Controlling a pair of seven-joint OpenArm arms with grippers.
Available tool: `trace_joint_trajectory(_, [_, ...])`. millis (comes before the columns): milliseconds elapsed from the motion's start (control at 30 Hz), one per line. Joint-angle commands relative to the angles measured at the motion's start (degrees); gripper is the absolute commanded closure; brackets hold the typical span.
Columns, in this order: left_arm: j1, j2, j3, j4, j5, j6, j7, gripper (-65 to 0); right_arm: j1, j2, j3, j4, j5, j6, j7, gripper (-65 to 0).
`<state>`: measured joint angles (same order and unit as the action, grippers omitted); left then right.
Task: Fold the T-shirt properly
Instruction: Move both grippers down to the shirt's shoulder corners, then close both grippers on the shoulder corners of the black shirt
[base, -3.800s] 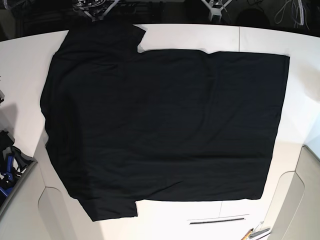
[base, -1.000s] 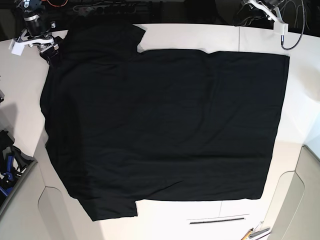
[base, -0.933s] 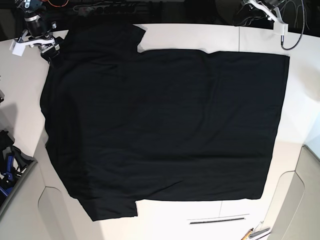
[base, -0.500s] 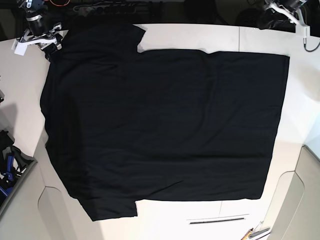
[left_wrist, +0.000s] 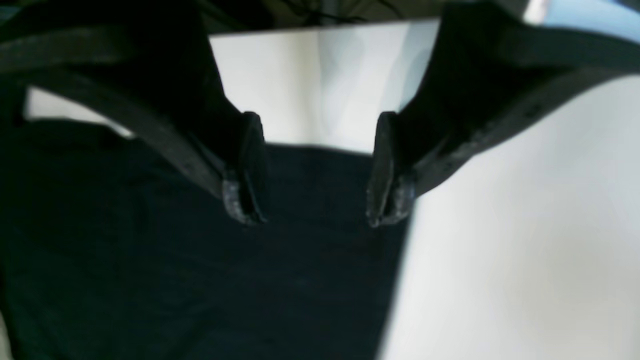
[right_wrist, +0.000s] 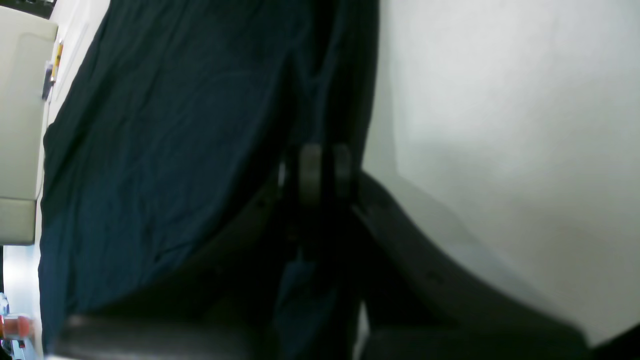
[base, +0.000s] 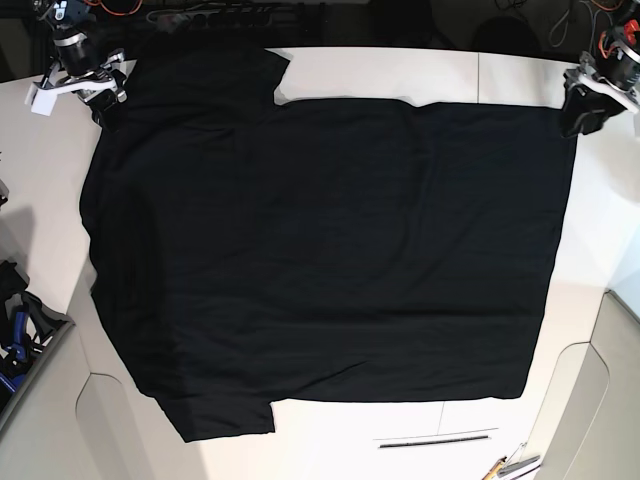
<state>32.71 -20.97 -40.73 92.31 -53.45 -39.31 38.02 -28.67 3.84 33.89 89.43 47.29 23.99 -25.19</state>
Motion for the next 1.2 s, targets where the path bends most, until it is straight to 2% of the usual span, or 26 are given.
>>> trace_joint_trajectory(0, [-1.14,-1.88,-0.48,-0.33,0.22,-0.69,-0.90,-34.9,-0.09,0.59,0.22,0.79,0.68,0.46,0.96,0.0])
trace_joint_trajectory(233, [-7.89,-7.39,-0.48,-13.00,2.25,1.18,-0.96,-34.9,-0.04,0.59,0.22,0.76,0.70,0.46,0.96,0.0])
trace_joint_trajectory(367, [-10.38,-7.93,-0.48,-20.02,2.01,1.18,-0.98,-34.9,-0.09,0.57,0.22,0.76,0.68,0.46,0.96,0.0])
trace_joint_trajectory(500, [-10.95,-7.58,-0.42,-25.31,-1.14,1.14,-0.52,-34.9,-0.09,0.55,0.22,0.76,0.68,0.46,0.96,0.0])
trace_joint_trajectory(567, [-10.91,-7.21,-0.42,-26.27,-2.93,1.09,1.62,-34.9,-0.07,0.55,0.22,0.76,0.68,0.46,0.96,0.0])
trace_joint_trajectory(667, [-10.91,-6.47,-0.42,-26.27,-6.14,-0.69,6.75,-34.9,-0.09,0.52,0.22,0.76,0.09,0.46,0.96,0.0])
trace_joint_trajectory(767, [-10.58,-6.36,-0.42,-26.27,-9.05,-0.69,10.64,-34.9,-0.09,0.55,0.22,0.76,-0.39,0.46,0.96,0.0])
trace_joint_trajectory(1067, [-10.58,-6.36,-0.42,-26.27,-9.81,-0.69,20.92,-34.8,-0.07,0.55,0.22,0.79,-0.37,0.46,0.96,0.0])
trace_joint_trajectory(1167, [-10.23,-6.36,-0.42,-26.27,-10.25,-0.69,22.53,-34.8,-0.07,0.52,0.22,0.79,-0.37,0.46,0.96,0.0])
